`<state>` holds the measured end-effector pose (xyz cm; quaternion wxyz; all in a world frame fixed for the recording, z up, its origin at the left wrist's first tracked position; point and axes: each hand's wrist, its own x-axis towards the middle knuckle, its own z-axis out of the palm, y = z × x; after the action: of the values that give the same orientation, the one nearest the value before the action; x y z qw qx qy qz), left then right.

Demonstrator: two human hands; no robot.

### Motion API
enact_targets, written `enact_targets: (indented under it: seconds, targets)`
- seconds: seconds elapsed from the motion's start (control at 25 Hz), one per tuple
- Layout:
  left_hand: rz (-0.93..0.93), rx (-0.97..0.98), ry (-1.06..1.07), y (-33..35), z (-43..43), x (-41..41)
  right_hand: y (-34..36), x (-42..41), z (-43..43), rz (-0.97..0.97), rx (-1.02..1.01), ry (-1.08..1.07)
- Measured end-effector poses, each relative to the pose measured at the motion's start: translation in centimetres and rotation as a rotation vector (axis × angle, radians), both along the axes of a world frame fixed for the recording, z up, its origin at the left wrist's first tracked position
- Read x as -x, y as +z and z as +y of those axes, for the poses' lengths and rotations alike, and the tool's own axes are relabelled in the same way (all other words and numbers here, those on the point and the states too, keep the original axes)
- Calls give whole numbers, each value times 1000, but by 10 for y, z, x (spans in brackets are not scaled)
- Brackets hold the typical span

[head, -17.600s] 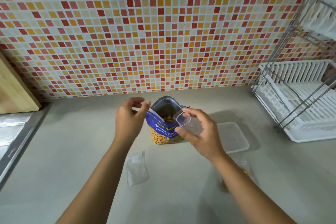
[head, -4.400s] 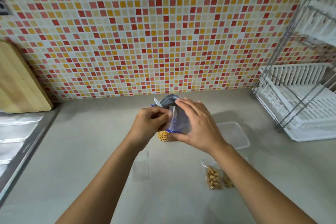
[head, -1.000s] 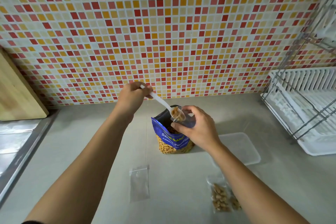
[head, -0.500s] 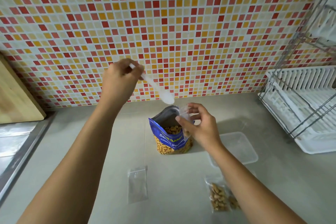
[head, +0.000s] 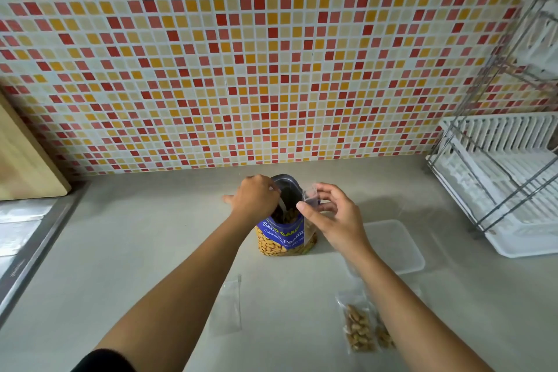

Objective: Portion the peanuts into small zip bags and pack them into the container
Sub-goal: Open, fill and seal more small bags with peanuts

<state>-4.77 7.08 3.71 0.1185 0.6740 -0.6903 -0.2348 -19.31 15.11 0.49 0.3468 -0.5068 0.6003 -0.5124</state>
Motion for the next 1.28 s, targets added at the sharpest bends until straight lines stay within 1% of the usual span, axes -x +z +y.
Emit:
enact_targets:
  seconds: [0.2, 0.28, 0.44, 0.56, 0.72, 0.92, 1.28]
  targets:
    - [229, -63, 71, -5, -2, -9, 1, 3, 1, -8, 5, 25]
    - [292, -55, 97, -4, 0, -13, 1, 4, 2, -12, 0, 39]
    - [350, -43, 115, -2, 2, -19, 3, 7, 4, -20, -1, 55]
    - [432, -49, 142, -1, 3, -25, 2, 9, 5, -31, -12, 69]
    - [517, -38, 150, -1, 7, -32, -2, 14, 7, -52, 27, -7]
    - [656, -85, 180, 9, 10, -36, 5, 19, 9, -16, 65, -64]
    - [786, -136, 281, 19, 15, -52, 9, 17, 10, 37, 84, -53]
